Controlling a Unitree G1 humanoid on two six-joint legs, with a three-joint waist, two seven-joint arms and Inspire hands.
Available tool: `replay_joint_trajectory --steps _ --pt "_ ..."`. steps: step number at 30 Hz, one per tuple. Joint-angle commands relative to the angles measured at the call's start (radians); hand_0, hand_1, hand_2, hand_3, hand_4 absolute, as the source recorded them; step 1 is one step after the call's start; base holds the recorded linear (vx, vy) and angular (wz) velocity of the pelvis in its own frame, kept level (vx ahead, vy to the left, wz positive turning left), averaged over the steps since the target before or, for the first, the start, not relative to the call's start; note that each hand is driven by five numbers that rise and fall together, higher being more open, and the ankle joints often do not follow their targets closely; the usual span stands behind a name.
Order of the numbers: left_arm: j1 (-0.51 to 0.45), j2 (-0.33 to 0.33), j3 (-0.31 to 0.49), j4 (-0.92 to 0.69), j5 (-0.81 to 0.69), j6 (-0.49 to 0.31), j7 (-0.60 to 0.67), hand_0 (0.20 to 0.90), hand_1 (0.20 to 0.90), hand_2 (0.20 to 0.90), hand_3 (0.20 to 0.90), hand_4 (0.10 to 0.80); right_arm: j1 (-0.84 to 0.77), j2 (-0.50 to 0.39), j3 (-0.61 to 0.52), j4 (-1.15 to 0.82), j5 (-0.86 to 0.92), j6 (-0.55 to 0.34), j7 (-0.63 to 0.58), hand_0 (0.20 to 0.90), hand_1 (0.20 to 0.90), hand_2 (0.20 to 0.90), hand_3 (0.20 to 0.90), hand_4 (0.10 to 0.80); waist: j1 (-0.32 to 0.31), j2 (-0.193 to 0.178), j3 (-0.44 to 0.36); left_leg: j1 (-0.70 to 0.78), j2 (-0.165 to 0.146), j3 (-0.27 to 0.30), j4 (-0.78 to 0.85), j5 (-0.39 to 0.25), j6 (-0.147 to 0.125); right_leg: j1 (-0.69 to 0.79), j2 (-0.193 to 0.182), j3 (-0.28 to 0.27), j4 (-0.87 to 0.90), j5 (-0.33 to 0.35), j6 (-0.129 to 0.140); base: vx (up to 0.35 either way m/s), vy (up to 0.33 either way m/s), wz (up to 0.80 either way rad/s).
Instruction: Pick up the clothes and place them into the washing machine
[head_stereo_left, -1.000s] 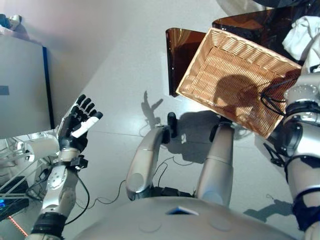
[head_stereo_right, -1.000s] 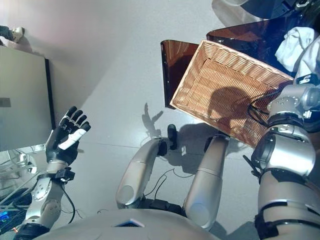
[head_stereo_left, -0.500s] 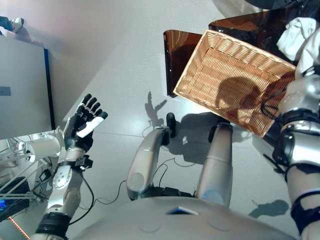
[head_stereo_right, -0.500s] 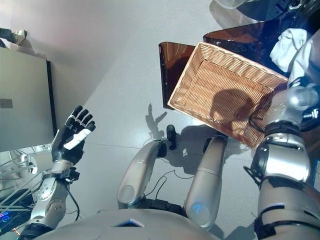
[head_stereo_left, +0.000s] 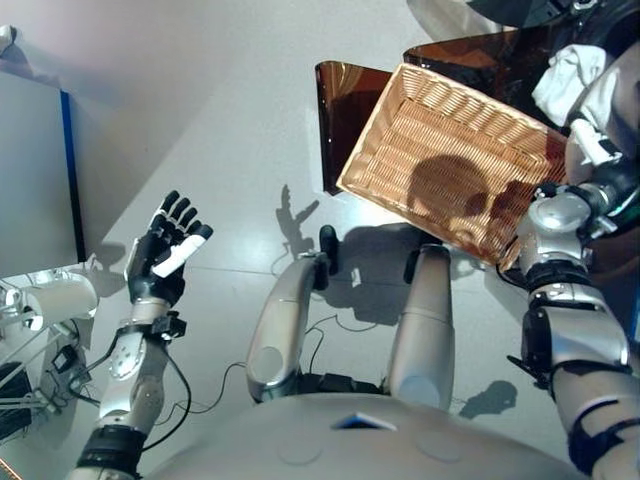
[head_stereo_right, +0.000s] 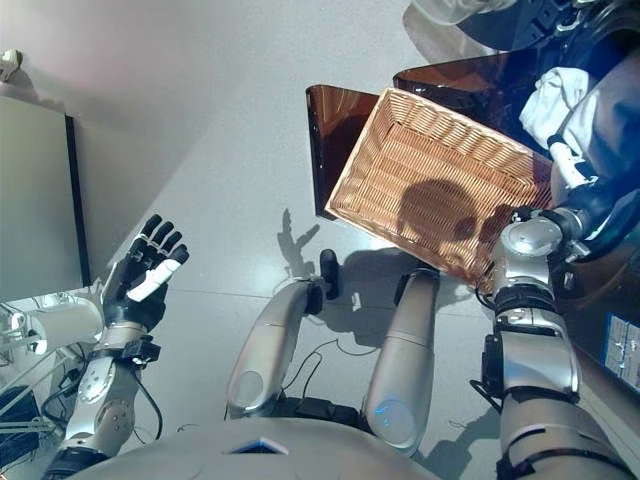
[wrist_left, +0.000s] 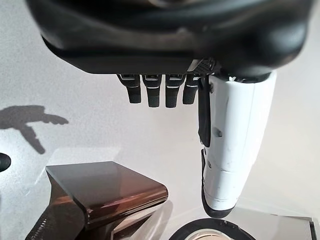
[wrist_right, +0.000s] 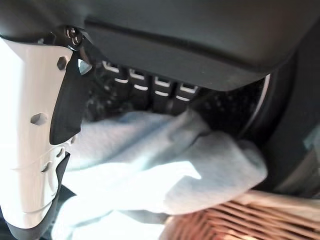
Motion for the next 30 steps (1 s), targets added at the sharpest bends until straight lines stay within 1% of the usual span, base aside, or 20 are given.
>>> replay_joint_trajectory --steps 1,11,20,24,30 --pt "0.037 0.075 0.118 -0.019 -0.013 -0.108 0.004 0.9 0.9 0.9 0.9 0.8 -0.06 -0.065 0.057 0.039 -0.01 0.001 0.015 0.9 0.9 0.9 0.9 0.8 0.014 0.006 -0.053 -0.063 0.003 0.038 -0.074 0.06 -0.001 0.0 0.0 -0.019 -0.029 0.022 -0.023 -0.004 0.006 -0.03" --pt "0.048 0.099 0.111 -0.036 -0.043 -0.102 -0.017 0.9 0.9 0.9 0.9 0.8 -0.194 -0.141 0.174 0.174 -0.028 0.056 0.07 0.9 0.9 0.9 0.9 0.8 0.028 0.002 -0.042 -0.072 0.011 0.03 -0.067 0.069 -0.008 0.001 0.006 -0.026 -0.016 0.013 -0.028 -0.006 -0.004 -0.02" --pt "0.075 0.128 0.109 -0.051 -0.061 -0.09 -0.022 0.9 0.9 0.9 0.9 0.8 -0.301 -0.195 0.24 0.259 -0.012 0.09 0.096 0.9 0.9 0.9 0.9 0.8 0.037 0.001 -0.017 -0.083 0.007 0.016 -0.065 0.077 -0.013 -0.003 0.006 -0.035 -0.013 0.01 -0.028 -0.001 -0.022 0.06" --pt "0.082 0.136 0.1 -0.062 -0.069 -0.088 -0.02 0.9 0.9 0.9 0.9 0.8 -0.351 -0.205 0.264 0.291 -0.015 0.106 0.091 0.9 0.9 0.9 0.9 0.8 0.035 0.005 -0.002 -0.087 0.004 0.013 -0.07 0.085 -0.015 -0.002 0.003 -0.04 -0.017 0.011 -0.026 0.0 0.0 0.0" --pt "0.081 0.14 0.097 -0.066 -0.066 -0.084 -0.018 0.9 0.9 0.9 0.9 0.8 -0.392 -0.2 0.295 0.299 -0.008 0.105 0.107 0.9 0.9 0.9 0.9 0.8 0.035 0.006 0.004 -0.094 0.003 0.012 -0.075 0.089 -0.016 -0.011 0.004 -0.039 -0.014 0.01 -0.028 0.0 0.0 0.0"
